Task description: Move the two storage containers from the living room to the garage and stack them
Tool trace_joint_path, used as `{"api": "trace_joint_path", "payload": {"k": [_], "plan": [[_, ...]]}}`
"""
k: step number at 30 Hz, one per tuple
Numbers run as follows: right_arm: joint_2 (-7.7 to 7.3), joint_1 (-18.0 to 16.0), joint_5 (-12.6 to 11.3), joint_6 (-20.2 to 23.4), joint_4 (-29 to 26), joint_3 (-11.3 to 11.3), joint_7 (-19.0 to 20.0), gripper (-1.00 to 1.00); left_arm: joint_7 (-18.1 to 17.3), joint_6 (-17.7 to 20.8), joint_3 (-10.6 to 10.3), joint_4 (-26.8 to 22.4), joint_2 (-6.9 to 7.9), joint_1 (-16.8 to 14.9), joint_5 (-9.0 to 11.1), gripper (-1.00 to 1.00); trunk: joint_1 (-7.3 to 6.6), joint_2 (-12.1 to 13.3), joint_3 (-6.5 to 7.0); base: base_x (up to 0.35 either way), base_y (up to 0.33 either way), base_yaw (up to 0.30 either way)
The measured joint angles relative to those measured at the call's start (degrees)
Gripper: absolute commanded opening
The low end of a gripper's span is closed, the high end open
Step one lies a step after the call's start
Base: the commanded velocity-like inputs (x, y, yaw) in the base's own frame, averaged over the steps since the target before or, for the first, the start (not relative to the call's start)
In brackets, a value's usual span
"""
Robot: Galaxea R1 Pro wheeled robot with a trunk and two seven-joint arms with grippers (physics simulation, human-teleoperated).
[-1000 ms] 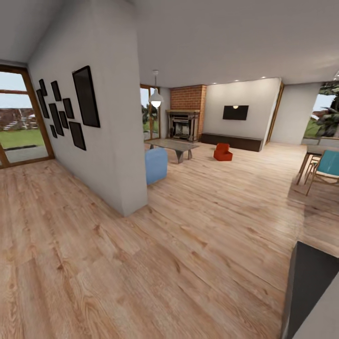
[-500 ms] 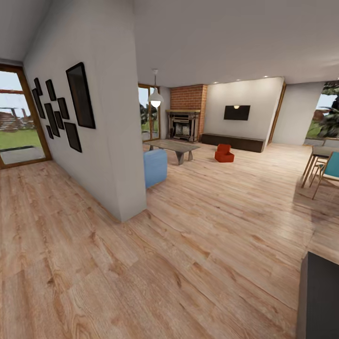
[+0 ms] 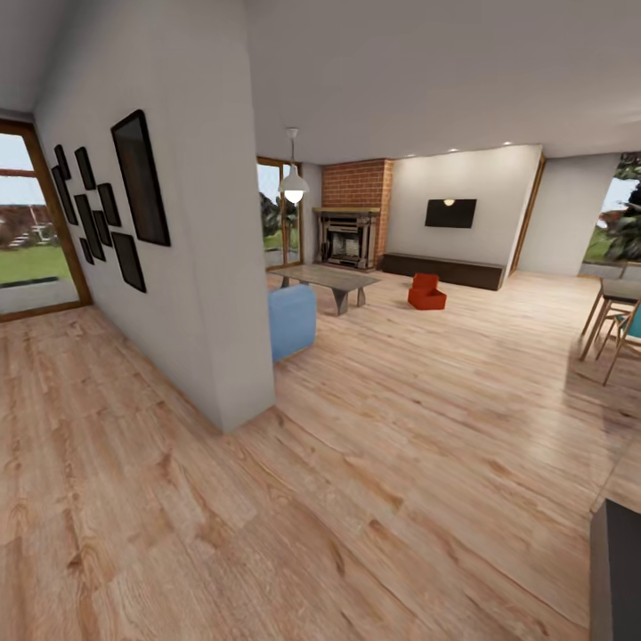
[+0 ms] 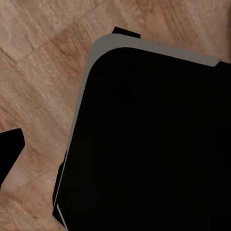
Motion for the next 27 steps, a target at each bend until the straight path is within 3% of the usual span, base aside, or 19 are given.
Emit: {"api": "trace_joint_path", "payload": {"k": [17, 27], "plan": [[0.00, 0.00, 0.00, -0.16, 0.00, -0.09, 0.00, 1.00, 0.00, -0.04, 0.00, -0.01, 0.00, 0.00, -0.01, 1.00, 0.00, 0.00, 0.00, 0.323, 0.000, -0.006], [0.01, 0.01, 0.05, -0.07, 0.00, -0.09, 0.01, 1.00, 0.01, 0.02, 0.00, 0.02, 0.00, 0.00, -0.02, 1.00, 0.00, 0.00, 0.00, 0.323, 0.000, -0.249]]}}
